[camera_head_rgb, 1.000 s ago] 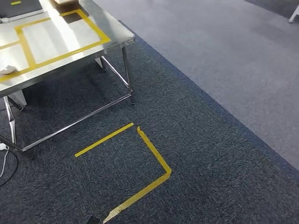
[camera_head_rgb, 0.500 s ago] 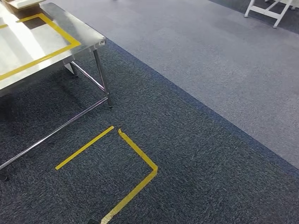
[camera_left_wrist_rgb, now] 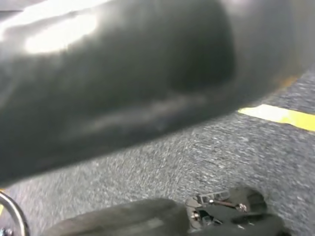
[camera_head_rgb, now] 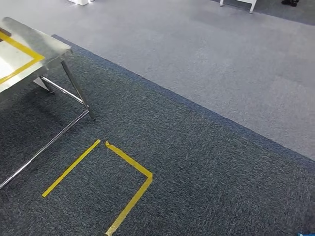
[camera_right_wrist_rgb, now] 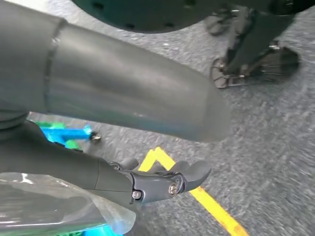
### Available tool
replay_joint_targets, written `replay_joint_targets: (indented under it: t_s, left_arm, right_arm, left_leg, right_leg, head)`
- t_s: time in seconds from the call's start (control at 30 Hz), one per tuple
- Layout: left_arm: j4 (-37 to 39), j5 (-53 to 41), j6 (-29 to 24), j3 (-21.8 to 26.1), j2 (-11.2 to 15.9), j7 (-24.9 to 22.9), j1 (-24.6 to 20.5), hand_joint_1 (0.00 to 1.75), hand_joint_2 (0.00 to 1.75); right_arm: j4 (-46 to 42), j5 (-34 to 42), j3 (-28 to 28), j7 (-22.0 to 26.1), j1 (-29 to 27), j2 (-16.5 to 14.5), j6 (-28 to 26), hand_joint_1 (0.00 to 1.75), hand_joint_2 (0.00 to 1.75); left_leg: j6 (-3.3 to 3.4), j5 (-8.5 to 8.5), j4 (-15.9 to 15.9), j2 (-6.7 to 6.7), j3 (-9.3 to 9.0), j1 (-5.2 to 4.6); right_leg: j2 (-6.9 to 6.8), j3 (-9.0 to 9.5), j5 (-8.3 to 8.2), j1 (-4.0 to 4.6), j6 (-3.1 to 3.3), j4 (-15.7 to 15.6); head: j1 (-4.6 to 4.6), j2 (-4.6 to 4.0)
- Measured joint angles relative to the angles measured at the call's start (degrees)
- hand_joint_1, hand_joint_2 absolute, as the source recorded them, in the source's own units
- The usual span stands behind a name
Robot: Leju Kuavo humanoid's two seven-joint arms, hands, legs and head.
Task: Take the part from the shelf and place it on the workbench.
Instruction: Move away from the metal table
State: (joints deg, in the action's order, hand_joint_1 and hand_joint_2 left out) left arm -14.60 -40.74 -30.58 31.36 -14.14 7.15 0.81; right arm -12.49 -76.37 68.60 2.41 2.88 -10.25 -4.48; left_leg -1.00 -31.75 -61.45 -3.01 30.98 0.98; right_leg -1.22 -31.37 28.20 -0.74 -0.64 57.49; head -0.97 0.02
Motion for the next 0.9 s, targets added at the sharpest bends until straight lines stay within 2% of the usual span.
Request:
replay_joint_targets:
  t_s: [0.03, 0.07, 0.1, 0.13, 0.17, 0.2, 0.27, 0.3, 0.33, 0.37, 0.4, 0.43, 0.47, 0.5, 0.53, 0.57, 0.6, 0.63, 0.67, 0.7, 0.73, 0.77, 0.8, 0.83, 0.9]
  left_arm:
    - [0.00, 0.11, 0.13, 0.27, 0.10, 0.01, 0.07, 0.00, 0.00]
    - [0.00, 0.46, 0.20, 0.70, 0.16, 0.05, 0.15, 0.00, 0.00]
    - [0.00, 0.94, 0.21, 1.27, 0.20, 0.13, 0.21, 0.00, 0.00]
    - [0.00, 1.49, 0.23, 1.98, 0.21, 0.20, 0.25, 0.00, 0.00]
    - [0.00, 1.85, 0.31, 2.67, 0.20, 0.24, 0.25, 0.00, 0.00]
    - [-0.01, 2.04, 0.42, 3.27, 0.20, 0.26, 0.24, 0.00, 0.00]
    - [-0.01, 2.17, 0.68, 4.25, 0.25, 0.20, 0.21, 0.00, 0.00]
    - [-0.01, 2.12, 0.71, 4.62, 0.28, -0.05, 0.20, 0.00, 0.00]
    - [-0.01, 1.88, 0.65, 4.92, 0.32, -0.74, 0.19, 0.00, 0.00]
    - [-0.01, 1.54, 0.56, 5.13, 0.40, -1.78, 0.15, 0.00, 0.00]
    - [-0.01, 1.15, 0.52, 5.28, 0.47, -2.92, 0.13, 0.00, 0.00]
    - [-0.02, 0.70, 0.60, 5.40, 0.58, -3.88, 0.13, 0.00, 0.00]
    - [-0.02, 0.37, 0.79, 5.52, 0.70, -4.37, 0.12, 0.00, 0.00]
    - [-0.02, 0.05, 1.01, 5.68, 0.76, -4.41, 0.17, 0.00, 0.00]
    - [-0.02, -0.20, 1.18, 5.85, 0.81, -4.19, 0.20, 0.00, 0.00]
    - [-0.02, -0.36, 1.31, 6.08, 0.85, -3.82, 0.22, 0.00, 0.00]
    - [-0.02, -0.47, 1.39, 6.36, 0.87, -3.37, 0.22, 0.00, 0.00]
    - [-0.02, -0.55, 1.50, 6.63, 0.92, -2.94, 0.14, 0.00, 0.00]
    - [-0.02, -0.66, 1.62, 6.87, 0.98, -2.56, 0.00, 0.00, 0.00]
    - [-0.02, -0.76, 1.74, 7.07, 1.03, -2.30, -0.17, 0.00, 0.00]
    - [-0.02, -0.84, 1.84, 7.22, 1.07, -2.13, -0.33, 0.00, 0.00]
    - [-0.03, -0.89, 1.90, 7.34, 1.11, -2.04, -0.43, 0.00, 0.00]
    - [-0.03, -0.91, 1.93, 7.49, 1.14, -2.01, -0.50, 0.00, 0.00]
    - [-0.04, -0.91, 1.95, 7.61, 1.18, -1.99, -0.55, 0.00, 0.00]
    - [-0.04, -0.92, 1.95, 7.79, 1.24, -1.98, -0.73, 0.00, 0.00]
  right_arm:
    - [-0.01, -0.11, 0.03, 0.65, 0.07, -0.02, 0.00, 0.00, 0.00]
    - [-0.02, -0.48, 0.02, 1.16, 0.13, -0.10, -0.03, 0.00, 0.00]
    - [-0.06, -1.05, -0.03, 1.51, 0.11, -0.22, -0.11, 0.00, 0.00]
    - [-0.15, -1.67, -0.11, 1.71, -0.05, -0.37, -0.26, 0.00, 0.00]
    - [-0.29, -2.09, -0.17, 1.76, -0.23, -0.53, -0.49, 0.00, 0.00]
    - [-0.47, -2.26, -0.22, 1.73, -0.40, -0.62, -0.70, 0.00, 0.00]
    - [-0.76, -2.11, -0.21, 1.67, -0.49, -0.77, -0.96, 0.00, 0.00]
    - [-0.88, -2.03, -0.21, 1.62, -0.40, -0.83, -0.96, 0.00, 0.00]
    - [-0.96, -1.91, -0.21, 1.56, -0.25, -0.88, -0.93, 0.00, 0.00]
    - [-1.03, -1.73, -0.21, 1.50, -0.14, -0.93, -0.92, 0.00, 0.00]
    - [-1.08, -1.50, -0.19, 1.45, -0.11, -0.97, -0.93, 0.00, 0.00]
    - [-1.08, -1.27, -0.16, 1.41, -0.15, -1.04, -1.02, 0.00, 0.00]
    - [-1.08, -1.12, -0.14, 1.41, -0.21, -1.17, -1.13, 0.00, 0.00]
    - [-1.07, -1.09, -0.11, 1.41, -0.18, -1.30, -1.24, 0.00, 0.00]
    - [-1.06, -1.12, -0.10, 1.41, -0.07, -1.42, -1.31, 0.00, 0.00]
    - [-1.04, -1.17, -0.10, 1.39, 0.09, -1.51, -1.32, 0.00, 0.00]
    - [-1.02, -1.22, -0.11, 1.33, 0.23, -1.55, -1.26, 0.00, 0.00]
    - [-0.99, -1.21, -0.11, 1.23, 0.29, -1.58, -1.17, 0.00, 0.00]
    - [-0.96, -1.19, -0.12, 1.12, 0.28, -1.59, -1.08, 0.00, 0.00]
    - [-0.93, -1.17, -0.11, 1.00, 0.24, -1.60, -1.01, 0.00, 0.00]
    - [-0.91, -1.15, -0.11, 0.94, 0.25, -1.60, -0.97, 0.00, 0.00]
    - [-0.88, -1.15, -0.10, 0.91, 0.36, -1.66, -0.97, 0.00, 0.00]
    - [-0.85, -1.15, -0.10, 0.90, 0.53, -1.73, -0.96, 0.00, 0.00]
    - [-0.82, -1.15, -0.11, 0.91, 0.70, -1.80, -0.96, 0.00, 0.00]
    - [-0.78, -1.15, -0.12, 0.91, 0.80, -1.88, -0.96, 0.00, 0.00]
  left_leg:
    - [-0.06, -1.96, -3.48, 1.57, 1.44, 0.04]
    - [0.03, -3.78, -7.47, 2.24, 3.20, 0.01]
    - [0.16, -4.88, -10.76, 2.49, 4.72, -0.05]
    - [0.37, -4.91, -12.50, 2.60, 5.61, -0.11]
    - [0.66, -3.75, -12.00, 2.75, 5.53, -0.20]
    - [1.07, -1.68, -9.45, 3.12, 4.55, -0.32]
    - [2.12, 2.45, -2.09, 5.70, 1.65, -0.51]
    - [2.41, 3.38, 0.79, 7.02, 0.51, -0.53]
    - [2.51, 3.59, 2.40, 7.92, -0.09, -0.58]
    - [2.43, 3.35, 2.89, 7.96, -0.27, -0.61]
    - [2.33, 3.34, 3.38, 7.39, -0.46, -0.63]
    - [2.34, 3.54, 3.72, 6.60, -0.60, -0.57]
    - [2.49, 3.75, 4.18, 5.85, -0.79, -0.45]
    - [2.65, 3.95, 4.60, 4.98, -0.94, -0.33]
    - [2.77, 4.05, 4.81, 4.04, -1.01, -0.30]
    - [2.90, 4.04, 4.86, 3.16, -1.00, -0.34]
    - [2.92, 4.01, 4.84, 2.20, -0.98, -0.38]
    - [2.89, 3.97, 4.83, 1.29, -0.98, -0.39]
    - [2.80, 3.90, 4.82, 0.47, -1.00, -0.37]
    - [2.65, 3.80, 4.80, -0.27, -1.07, -0.34]
    - [2.44, 3.67, 4.76, -0.95, -1.24, -0.32]
    - [2.14, 3.47, 4.69, -1.53, -1.38, -0.42]
    - [1.79, 3.27, 4.58, -2.11, -1.53, -0.54]
    - [1.42, 3.13, 4.48, -2.63, -1.66, -0.67]
    - [0.76, 3.02, 4.41, -3.65, -1.88, -0.71]
  right_leg:
    - [0.67, -0.08, -0.09, 0.03, 0.31, -0.01]
    - [1.45, -0.15, -0.14, 0.14, 0.51, -0.01]
    - [2.25, -0.18, -0.17, 0.28, 0.65, 0.00]
    - [3.11, -0.17, -0.19, 0.43, 0.72, 0.02]
    - [3.96, -0.09, -0.20, 0.57, 0.75, 0.03]
    - [4.79, 0.02, -0.20, 0.69, 0.75, 0.04]
    - [6.32, 0.10, -0.22, 0.88, 0.66, 0.14]
    - [7.05, -0.06, -0.26, 0.86, 0.54, 0.23]
    - [7.74, -0.36, -0.38, 0.73, 0.28, 0.29]
    - [8.42, -0.67, -0.55, 0.59, -0.06, 0.27]
    - [9.13, -1.12, -0.74, 0.41, -0.45, 0.15]
    - [8.96, -1.44, -0.75, 0.37, -0.78, 0.24]
    - [7.84, -1.96, -0.23, 0.45, -1.07, 0.96]
    - [6.15, -3.04, 0.95, 0.54, -1.33, 2.87]
    - [4.13, -4.47, 2.64, 0.54, -1.55, 5.93]
    - [2.69, -6.37, 4.49, 0.48, -1.84, 9.70]
    - [2.00, -8.16, 5.89, 0.33, -2.10, 13.28]
    - [1.64, -9.14, 6.27, 0.13, -2.35, 15.33]
    - [1.34, -9.05, 5.62, -0.09, -2.57, 15.30]
    - [0.88, -7.76, 4.07, -0.30, -2.73, 13.05]
    - [-0.07, -5.49, 2.11, -0.45, -2.85, 9.08]
    - [-1.33, -3.27, 0.80, -0.41, -2.80, 5.10]
    - [-2.23, -1.49, -0.08, -0.34, -2.49, 2.05]
    - [-2.75, -0.52, -0.36, -0.21, -2.07, 0.35]
    - [-1.94, -0.63, -0.36, 0.02, -1.04, 0.02]
  head:
    - [0.13, 0.00]
    - [0.18, 0.00]
    - [0.20, 0.00]
    - [0.22, 0.00]
    - [0.21, 0.00]
    - [0.21, 0.00]
    - [0.13, 0.00]
    - [0.11, 0.00]
    - [0.07, 0.00]
    - [0.07, 0.00]
    - [0.09, 0.00]
    - [0.09, 0.00]
    - [-0.06, 0.00]
    - [-0.26, 0.00]
    - [-0.40, 0.00]
    - [-0.57, 0.00]
    - [-0.58, 0.00]
    - [-0.56, 0.00]
    - [-0.58, 0.00]
    - [-0.58, 0.00]
    - [-0.60, 0.00]
    - [-0.63, 0.00]
    - [-0.55, 0.00]
    - [-0.44, 0.00]
    - [-0.24, 0.00]
